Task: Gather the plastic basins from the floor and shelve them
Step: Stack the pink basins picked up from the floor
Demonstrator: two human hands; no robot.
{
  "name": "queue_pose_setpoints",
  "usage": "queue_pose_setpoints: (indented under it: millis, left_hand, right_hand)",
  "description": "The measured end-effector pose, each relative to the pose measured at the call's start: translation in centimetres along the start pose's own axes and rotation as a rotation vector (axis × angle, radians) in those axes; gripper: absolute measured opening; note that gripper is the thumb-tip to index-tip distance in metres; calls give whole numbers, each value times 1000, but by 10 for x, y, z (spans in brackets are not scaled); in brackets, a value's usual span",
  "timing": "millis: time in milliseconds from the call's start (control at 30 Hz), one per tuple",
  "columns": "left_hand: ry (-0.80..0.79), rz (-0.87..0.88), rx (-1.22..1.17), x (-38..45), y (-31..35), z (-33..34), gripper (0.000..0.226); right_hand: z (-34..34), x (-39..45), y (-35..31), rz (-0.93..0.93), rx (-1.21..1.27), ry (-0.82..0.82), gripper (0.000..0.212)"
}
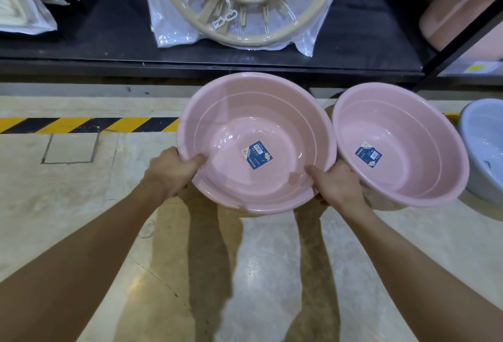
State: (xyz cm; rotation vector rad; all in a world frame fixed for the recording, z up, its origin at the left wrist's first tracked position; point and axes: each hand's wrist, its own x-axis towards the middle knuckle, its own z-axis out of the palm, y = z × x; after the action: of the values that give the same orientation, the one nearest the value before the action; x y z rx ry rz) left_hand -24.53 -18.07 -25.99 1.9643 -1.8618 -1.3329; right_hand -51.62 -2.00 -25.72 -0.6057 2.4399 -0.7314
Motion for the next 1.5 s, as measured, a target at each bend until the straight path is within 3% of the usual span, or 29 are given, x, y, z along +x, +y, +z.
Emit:
queue_pose_setpoints:
  millis: [67, 167, 267, 533, 667, 767, 933, 1133, 1500]
  left_hand:
    - [-106, -60, -130, -12, -4, 6, 53]
    - [-62, -83, -234, -13, -6, 12, 36]
    - [16, -64, -281, -13, -2, 14, 20]
    - [33, -25, -355, -22, 4, 0, 26]
    - [30, 6, -379, -38, 17, -22, 26]
    - [25, 27, -374, -62, 39, -51, 29]
    - [33, 51, -357, -124, 109, -107, 27]
    - [-24, 105, -296, -221, 228, -157, 26]
    - [-188, 153, -198, -358, 422, -187, 21]
  right_hand:
    - [7, -9, 5, 30, 135, -40, 43]
    - [10, -8, 7, 36, 196, -31, 12]
    - [6, -8, 6, 7, 177, -30, 17]
    - [-5, -15, -2, 42, 244, -11, 41]
    - [-20, -25, -20, 47, 301, -8, 10]
    - [-49, -42, -45, 59, 318, -9, 7]
    - [-131, -87, -94, 74, 364, -5, 3]
    - [-274, -142, -139, 55, 340, 71, 11]
    - [-533, -200, -190, 155, 318, 137, 6]
